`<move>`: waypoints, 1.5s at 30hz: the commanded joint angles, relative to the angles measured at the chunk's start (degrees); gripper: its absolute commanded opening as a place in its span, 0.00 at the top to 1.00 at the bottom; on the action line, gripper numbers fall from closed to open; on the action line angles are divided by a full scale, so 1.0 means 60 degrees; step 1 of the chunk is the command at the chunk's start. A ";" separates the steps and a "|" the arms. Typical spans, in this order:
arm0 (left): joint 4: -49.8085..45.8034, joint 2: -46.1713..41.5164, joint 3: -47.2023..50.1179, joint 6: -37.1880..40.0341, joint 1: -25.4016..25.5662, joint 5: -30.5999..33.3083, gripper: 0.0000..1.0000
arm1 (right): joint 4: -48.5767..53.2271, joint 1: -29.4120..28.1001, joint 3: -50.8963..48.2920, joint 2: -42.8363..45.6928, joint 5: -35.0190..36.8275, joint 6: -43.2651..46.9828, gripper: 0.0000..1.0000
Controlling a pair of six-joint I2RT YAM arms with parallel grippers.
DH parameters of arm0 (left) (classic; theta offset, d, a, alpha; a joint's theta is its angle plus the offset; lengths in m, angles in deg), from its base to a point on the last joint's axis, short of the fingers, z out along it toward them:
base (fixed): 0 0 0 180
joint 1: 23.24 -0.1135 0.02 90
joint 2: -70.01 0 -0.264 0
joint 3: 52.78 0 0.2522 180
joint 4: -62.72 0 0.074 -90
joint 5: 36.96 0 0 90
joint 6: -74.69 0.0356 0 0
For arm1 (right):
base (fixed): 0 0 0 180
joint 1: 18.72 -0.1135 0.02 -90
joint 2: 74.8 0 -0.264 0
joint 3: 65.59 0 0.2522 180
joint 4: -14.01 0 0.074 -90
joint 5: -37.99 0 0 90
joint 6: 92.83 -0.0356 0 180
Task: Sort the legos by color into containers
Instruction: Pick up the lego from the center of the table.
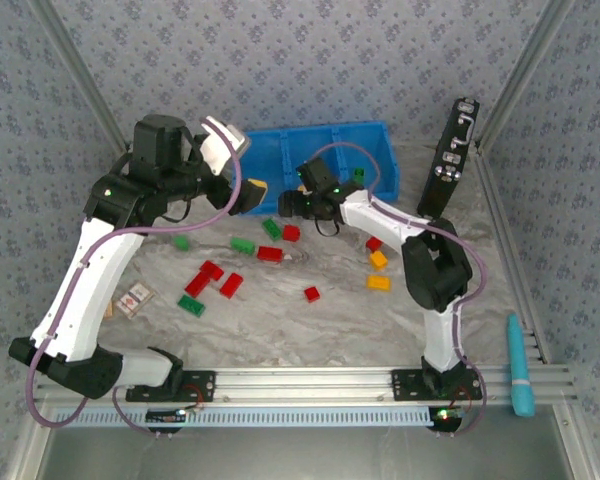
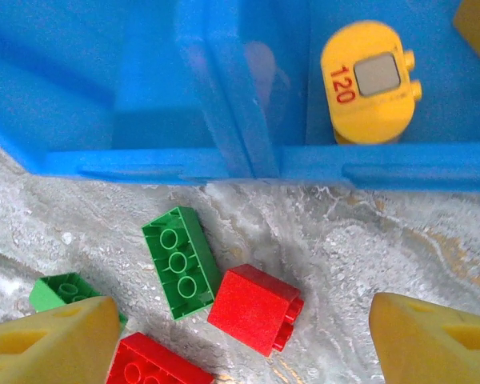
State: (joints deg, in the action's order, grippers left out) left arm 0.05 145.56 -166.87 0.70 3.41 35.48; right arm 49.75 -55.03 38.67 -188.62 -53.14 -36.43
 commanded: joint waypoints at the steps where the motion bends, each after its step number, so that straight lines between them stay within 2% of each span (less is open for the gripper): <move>1: -0.0001 -0.0210 0.0036 0.0040 0.0040 -0.0063 0.00 | 0.0052 -0.0136 -0.0025 -0.0308 0.0232 -0.1237 0.16; 13: 0.0459 -0.0605 0.0733 0.0063 -0.0019 0.0439 0.00 | 0.0093 -0.0387 0.0056 -0.1245 0.0338 -0.1643 0.16; 27: 0.0554 -0.0997 0.1303 0.0291 -0.0033 0.0569 0.00 | 0.0922 -0.0506 0.0561 -0.2055 0.1136 -0.1535 0.24; 31: 0.0534 -0.1075 0.1357 0.0305 -0.0033 0.0587 0.00 | 0.0922 -0.0439 0.0547 -0.2189 0.1211 -0.1476 0.32; 39: 0.0495 -0.1152 0.1429 0.0315 -0.0033 0.0635 0.00 | 0.1094 -0.0287 0.0533 -0.2192 0.1344 -0.1062 0.55; 45: 0.0485 -0.1335 0.1499 0.0486 -0.0048 0.0816 0.00 | 0.1712 -0.0188 0.0531 -0.1450 0.1517 -0.0469 0.61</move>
State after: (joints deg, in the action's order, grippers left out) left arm 2.50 139.55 -158.17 2.18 3.39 39.58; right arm 55.04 -57.33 41.51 -199.44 -46.60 -41.96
